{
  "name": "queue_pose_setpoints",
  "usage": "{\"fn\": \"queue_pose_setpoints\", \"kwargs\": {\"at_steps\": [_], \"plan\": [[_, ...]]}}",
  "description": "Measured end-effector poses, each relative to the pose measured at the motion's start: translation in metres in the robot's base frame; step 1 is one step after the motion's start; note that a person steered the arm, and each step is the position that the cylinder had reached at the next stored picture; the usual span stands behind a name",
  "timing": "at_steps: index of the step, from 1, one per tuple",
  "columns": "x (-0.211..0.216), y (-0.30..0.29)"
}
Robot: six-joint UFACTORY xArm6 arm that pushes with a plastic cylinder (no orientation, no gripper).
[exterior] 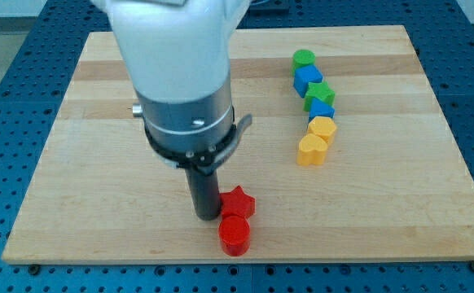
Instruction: Separate the red circle from the red star
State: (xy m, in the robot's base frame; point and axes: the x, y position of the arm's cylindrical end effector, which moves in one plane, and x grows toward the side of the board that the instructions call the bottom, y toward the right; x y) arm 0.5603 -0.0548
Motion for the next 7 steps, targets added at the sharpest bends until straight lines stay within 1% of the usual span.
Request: {"fn": "queue_pose_setpoints", "kwargs": {"at_steps": [1,2,3,4,5,6,7], "plan": [[-0.034,-0.012],[-0.051,-0.013],[-0.051,0.011],[-0.051,0.056],[-0.043,0.096],[-0.011,0.107],[0.038,0.101]]}}
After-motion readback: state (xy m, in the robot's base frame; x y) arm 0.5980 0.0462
